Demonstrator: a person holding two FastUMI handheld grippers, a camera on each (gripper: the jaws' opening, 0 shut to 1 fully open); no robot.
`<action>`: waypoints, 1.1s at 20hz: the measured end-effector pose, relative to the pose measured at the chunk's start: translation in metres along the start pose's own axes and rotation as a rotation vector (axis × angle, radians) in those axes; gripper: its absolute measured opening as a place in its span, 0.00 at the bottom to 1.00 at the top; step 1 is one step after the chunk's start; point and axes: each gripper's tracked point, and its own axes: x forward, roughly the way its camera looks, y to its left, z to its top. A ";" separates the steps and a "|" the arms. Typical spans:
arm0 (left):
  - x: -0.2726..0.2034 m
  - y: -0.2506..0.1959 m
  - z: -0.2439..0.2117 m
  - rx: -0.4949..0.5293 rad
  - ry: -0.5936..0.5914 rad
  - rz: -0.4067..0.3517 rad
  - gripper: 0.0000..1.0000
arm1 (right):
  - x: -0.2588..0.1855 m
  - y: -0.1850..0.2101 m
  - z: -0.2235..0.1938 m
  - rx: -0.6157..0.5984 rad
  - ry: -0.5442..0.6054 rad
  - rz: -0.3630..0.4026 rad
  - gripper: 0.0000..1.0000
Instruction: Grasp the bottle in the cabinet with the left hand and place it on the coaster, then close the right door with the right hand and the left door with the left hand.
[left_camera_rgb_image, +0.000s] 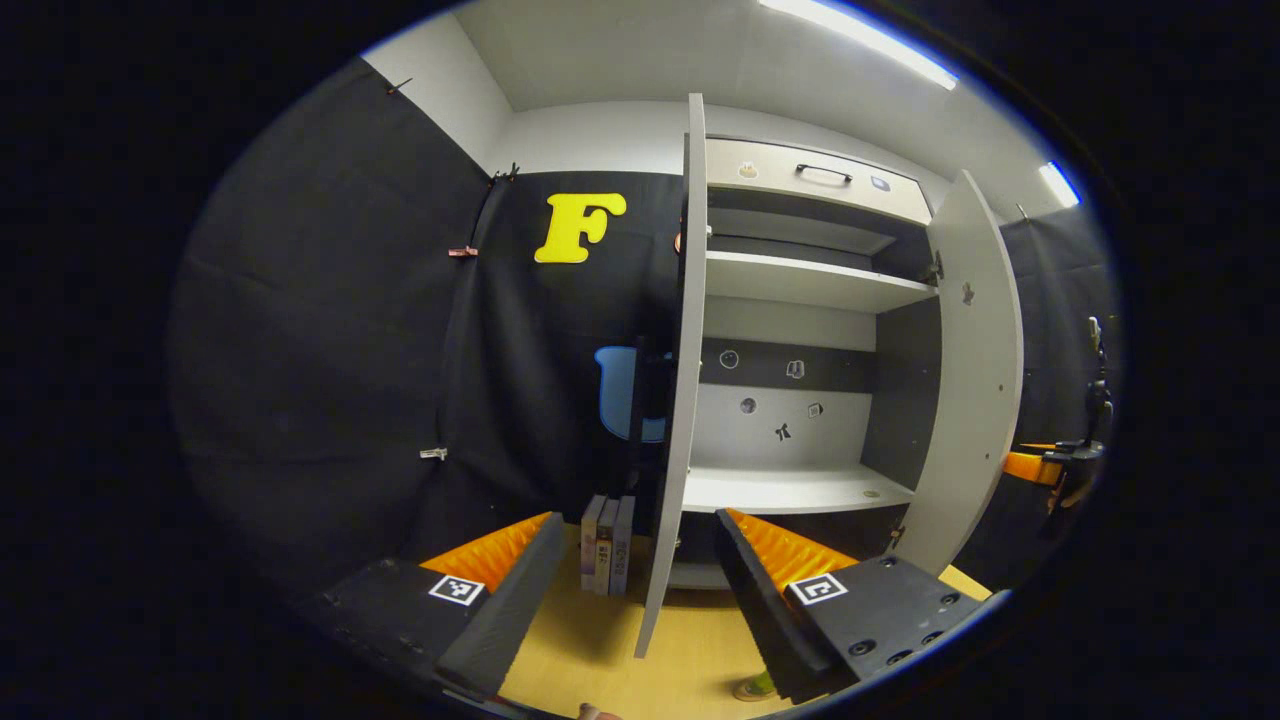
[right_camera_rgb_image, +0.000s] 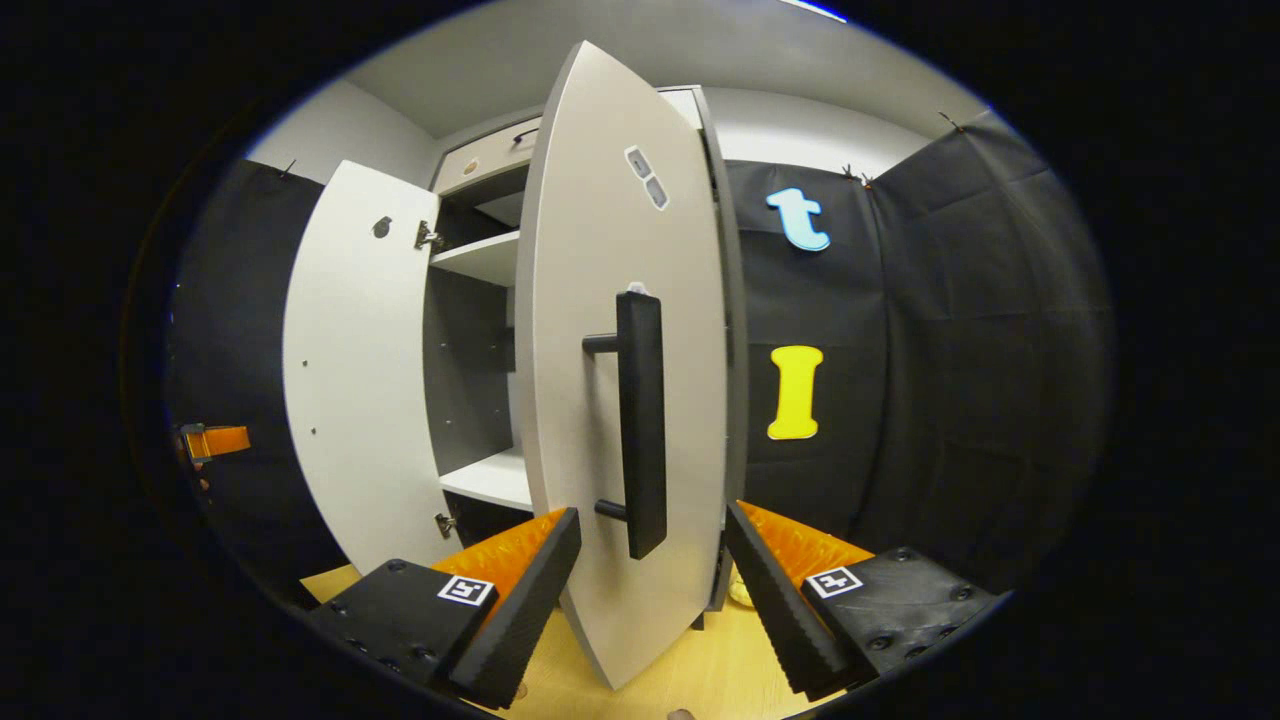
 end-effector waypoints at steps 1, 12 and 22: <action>0.003 0.001 0.003 0.009 -0.004 -0.005 0.95 | 0.002 0.006 0.000 -0.009 -0.002 0.008 0.96; 0.049 0.027 -0.008 0.023 0.038 -0.093 0.95 | 0.010 0.035 -0.010 -0.079 0.018 -0.071 1.00; 0.078 0.053 -0.022 0.004 0.048 -0.141 0.95 | 0.046 0.113 -0.018 -0.006 0.030 0.023 1.00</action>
